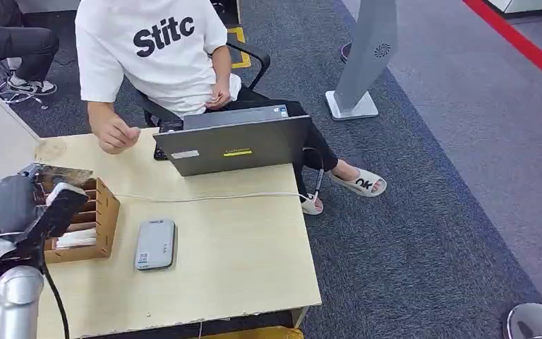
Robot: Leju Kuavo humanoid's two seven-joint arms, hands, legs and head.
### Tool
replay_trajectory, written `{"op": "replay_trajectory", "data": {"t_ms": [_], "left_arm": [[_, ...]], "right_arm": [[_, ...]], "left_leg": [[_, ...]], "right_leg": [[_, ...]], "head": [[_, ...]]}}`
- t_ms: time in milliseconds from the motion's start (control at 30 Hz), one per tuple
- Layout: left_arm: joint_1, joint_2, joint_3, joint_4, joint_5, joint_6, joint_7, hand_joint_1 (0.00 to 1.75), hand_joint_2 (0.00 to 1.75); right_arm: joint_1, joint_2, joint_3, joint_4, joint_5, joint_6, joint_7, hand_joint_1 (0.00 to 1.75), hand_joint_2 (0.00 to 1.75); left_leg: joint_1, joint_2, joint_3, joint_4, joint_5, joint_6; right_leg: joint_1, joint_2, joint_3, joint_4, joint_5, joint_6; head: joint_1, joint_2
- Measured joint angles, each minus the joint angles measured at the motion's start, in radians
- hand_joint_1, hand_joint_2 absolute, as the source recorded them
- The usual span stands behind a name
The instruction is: Pass the card to the sensor for recognition and then transmit it.
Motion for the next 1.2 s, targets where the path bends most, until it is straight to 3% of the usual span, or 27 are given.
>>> {"op": "replay_trajectory", "data": {"t_ms": [300, 567, 1200], "left_arm": [[0.015, 0.013, -0.067, 0.0, -0.069, -0.004, 0.021, 1.75, 1.75], [0.032, 0.023, -0.189, 0.019, -0.145, -0.005, 0.06, 1.75, 1.75], [0.055, 0.035, -0.269, 0.077, -0.198, -0.002, 0.093, 1.75, 1.75]], "right_arm": [[0.0, 0.0, 0.0, 0.0, -0.002, -0.004, 0.0, 0.0, 1.75], [0.0, 0.0, 0.0, 0.0, 0.0, -0.007, -0.002, 0.0, 1.75], [0.0, 0.0, 0.0, 0.0, 0.0, -0.007, 0.0, 0.0, 1.75]], "left_leg": [[0.0, 0.0, 0.0, 0.0, 0.0, 0.0], [0.0, 0.0, 0.0, 0.0, 0.0, 0.0], [0.0, 0.0, 0.0, 0.0, -0.001, 0.0]], "right_leg": [[0.0, 0.0, 0.0, 0.0, 0.0, 0.0], [0.0, 0.0, 0.0, 0.0, 0.0, 0.0], [0.0, 0.0, 0.0, 0.0, 0.0, 0.0]], "head": [[0.0, 0.0], [0.0, 0.0], [0.0, 0.0]]}}
